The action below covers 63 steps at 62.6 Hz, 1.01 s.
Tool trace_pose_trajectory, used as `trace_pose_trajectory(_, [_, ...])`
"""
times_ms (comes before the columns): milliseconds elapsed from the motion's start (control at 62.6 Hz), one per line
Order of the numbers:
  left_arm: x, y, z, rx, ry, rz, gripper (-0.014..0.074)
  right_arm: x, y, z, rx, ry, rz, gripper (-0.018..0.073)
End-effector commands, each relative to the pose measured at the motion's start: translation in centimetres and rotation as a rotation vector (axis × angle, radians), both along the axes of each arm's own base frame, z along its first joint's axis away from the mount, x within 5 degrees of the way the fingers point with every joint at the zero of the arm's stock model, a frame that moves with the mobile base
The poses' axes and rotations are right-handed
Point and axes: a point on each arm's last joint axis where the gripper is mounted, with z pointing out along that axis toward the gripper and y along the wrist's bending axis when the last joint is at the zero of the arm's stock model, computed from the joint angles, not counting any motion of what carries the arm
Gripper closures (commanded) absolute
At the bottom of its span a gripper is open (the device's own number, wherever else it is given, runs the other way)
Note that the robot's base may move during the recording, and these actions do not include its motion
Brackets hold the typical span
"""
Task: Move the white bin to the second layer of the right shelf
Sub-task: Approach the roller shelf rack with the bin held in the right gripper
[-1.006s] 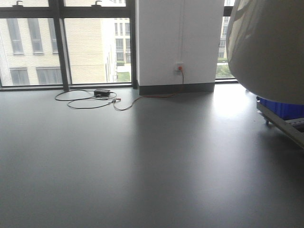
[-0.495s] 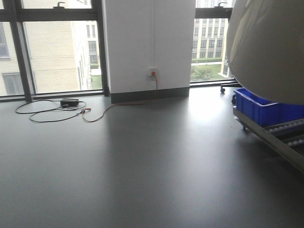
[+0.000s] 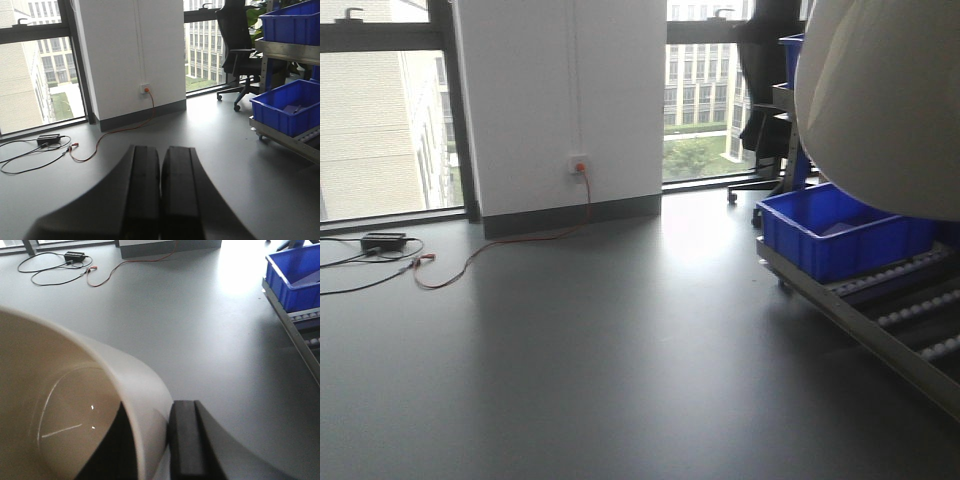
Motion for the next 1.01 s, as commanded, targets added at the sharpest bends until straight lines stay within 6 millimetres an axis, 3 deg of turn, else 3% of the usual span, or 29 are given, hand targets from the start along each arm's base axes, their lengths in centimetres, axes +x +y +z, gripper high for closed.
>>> trace_pose_trajectory(0, [0.03, 0.02, -0.39, -0.008, -0.062, 0.002, 0.0512, 0.09, 0.10, 1.95, 0.039, -0.127, 0.015, 0.0506])
trace_pose_trajectory(990, [0.03, 0.02, -0.39, -0.008, -0.062, 0.002, 0.0512, 0.09, 0.10, 1.95, 0.039, -0.127, 0.015, 0.0506])
